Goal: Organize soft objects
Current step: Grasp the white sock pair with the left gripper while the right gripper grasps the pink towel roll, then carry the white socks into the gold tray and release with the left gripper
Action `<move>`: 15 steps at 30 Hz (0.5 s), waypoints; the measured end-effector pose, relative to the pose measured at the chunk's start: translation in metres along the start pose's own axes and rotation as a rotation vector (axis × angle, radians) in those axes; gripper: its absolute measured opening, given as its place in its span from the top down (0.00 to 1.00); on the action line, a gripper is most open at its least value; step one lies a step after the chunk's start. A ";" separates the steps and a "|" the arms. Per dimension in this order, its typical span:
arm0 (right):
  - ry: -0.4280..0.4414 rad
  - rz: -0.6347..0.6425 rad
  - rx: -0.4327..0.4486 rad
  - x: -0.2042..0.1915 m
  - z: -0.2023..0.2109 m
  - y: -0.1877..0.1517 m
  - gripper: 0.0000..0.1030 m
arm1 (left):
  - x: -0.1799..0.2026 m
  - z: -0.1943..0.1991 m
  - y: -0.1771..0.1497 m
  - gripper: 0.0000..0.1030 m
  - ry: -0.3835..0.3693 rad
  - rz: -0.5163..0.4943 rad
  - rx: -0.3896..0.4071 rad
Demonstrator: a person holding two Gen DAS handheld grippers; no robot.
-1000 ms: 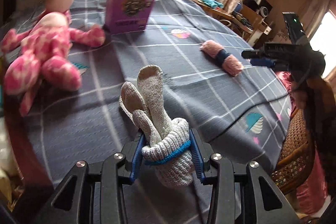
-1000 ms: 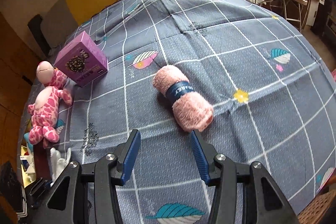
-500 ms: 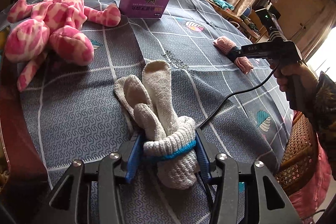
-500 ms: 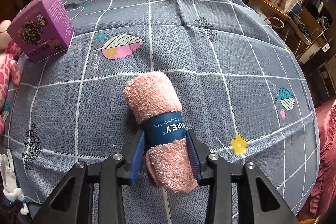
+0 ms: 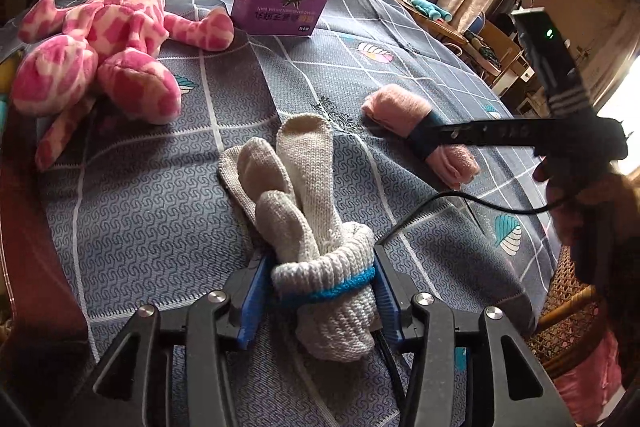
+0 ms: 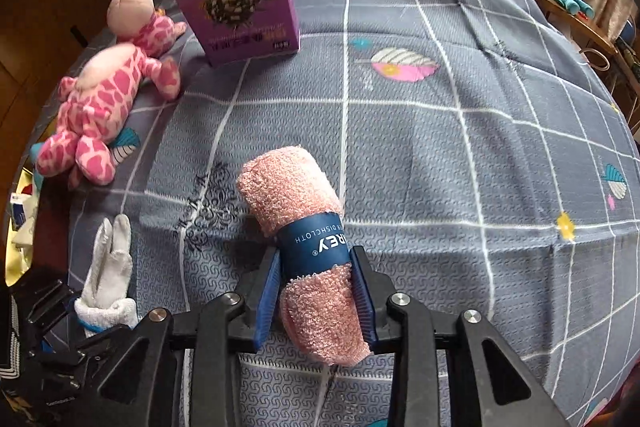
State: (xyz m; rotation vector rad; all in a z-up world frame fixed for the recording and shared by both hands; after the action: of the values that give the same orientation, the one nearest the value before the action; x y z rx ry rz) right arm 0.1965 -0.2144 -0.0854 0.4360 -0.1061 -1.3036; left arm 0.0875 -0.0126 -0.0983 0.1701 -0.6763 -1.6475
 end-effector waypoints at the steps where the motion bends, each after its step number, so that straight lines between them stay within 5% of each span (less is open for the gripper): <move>1: -0.002 -0.003 0.012 -0.001 -0.003 -0.002 0.65 | 0.000 0.000 0.000 0.53 0.004 -0.001 -0.001; 6: 0.046 -0.048 0.020 0.010 -0.008 -0.003 0.62 | 0.003 0.000 -0.001 0.54 0.026 -0.010 0.009; 15: -0.050 0.042 0.009 0.000 -0.016 -0.003 0.61 | 0.007 0.004 -0.002 0.58 0.074 -0.011 0.032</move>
State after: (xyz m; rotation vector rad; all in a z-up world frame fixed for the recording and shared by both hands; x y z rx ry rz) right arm 0.1990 -0.2109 -0.1015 0.4070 -0.1626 -1.2729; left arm 0.0824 -0.0179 -0.0941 0.2570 -0.6465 -1.6338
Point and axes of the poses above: each gripper's, at about its wrist camera, not at the fingertips, and z roughly against the way its jaws point, x to its right, y to its top, the point moved 2 cm from there along -z, roughly the way its jaws point, and after that the axes turned 4 degrees about y, right-handed, at the moved point
